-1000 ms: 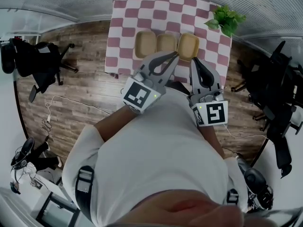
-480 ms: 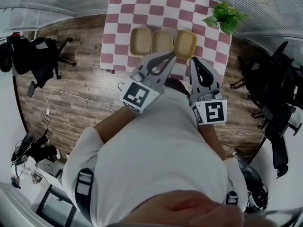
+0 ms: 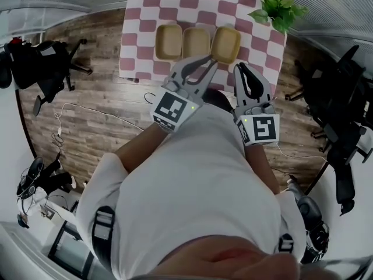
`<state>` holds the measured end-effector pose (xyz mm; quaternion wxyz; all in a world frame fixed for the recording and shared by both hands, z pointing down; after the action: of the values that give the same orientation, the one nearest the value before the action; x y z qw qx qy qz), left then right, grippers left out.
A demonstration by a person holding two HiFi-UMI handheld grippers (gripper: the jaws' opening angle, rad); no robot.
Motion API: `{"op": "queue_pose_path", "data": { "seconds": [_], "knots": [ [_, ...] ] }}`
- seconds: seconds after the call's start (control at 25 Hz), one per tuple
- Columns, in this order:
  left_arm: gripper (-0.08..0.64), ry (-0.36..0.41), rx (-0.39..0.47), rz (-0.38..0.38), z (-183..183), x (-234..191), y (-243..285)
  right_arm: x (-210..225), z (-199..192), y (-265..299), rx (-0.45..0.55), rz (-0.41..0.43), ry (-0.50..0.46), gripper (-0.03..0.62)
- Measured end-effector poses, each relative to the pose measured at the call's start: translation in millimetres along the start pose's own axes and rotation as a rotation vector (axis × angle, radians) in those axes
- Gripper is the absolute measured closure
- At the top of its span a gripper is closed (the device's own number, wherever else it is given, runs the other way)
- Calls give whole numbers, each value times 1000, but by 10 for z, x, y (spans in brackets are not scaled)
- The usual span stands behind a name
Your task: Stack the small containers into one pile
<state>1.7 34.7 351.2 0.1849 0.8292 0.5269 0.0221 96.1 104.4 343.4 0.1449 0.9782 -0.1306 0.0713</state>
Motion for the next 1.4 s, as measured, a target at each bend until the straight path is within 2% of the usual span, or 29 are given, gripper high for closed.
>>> {"op": "queue_pose_path", "data": {
  "seconds": [0.16,0.28,0.52,0.8,0.92,1.2,1.4],
  "knots": [
    [511,21,-58,20,-241,-81,208,191,-240,99,-57,-12,22,552],
    [440,33,-122,37,-513,-159,420,386,-520,196,-112,-30,53,477],
    [439,19,-257,62,-1169,-342,919,783,-1151,400,-225,-69,101,474],
    [439,34,-398,93,-1719,-473,1402,1156,-1890,629,-360,-109,169,462],
    [439,16,-464,109,-1994,-522,1541,1239,-2166,713,-397,-122,211,457],
    [439,-8,-517,130,-2271,-546,1702,1333,-2566,849,-442,-142,289,451],
    [439,-11,-539,131,-2308,-545,1768,1381,-2738,917,-456,-168,351,453]
  ]
}}
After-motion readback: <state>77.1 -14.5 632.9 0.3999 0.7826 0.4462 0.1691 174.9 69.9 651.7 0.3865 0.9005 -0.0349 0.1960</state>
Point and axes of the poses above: the fingertips, and each gripper's own axes: y forward along the fingers, x to its right, z out of its top, the point moved 5 cm from there along -y, backward along the fingers, and after that the axes turned 12 degrees about z, right-handed, at the moved point
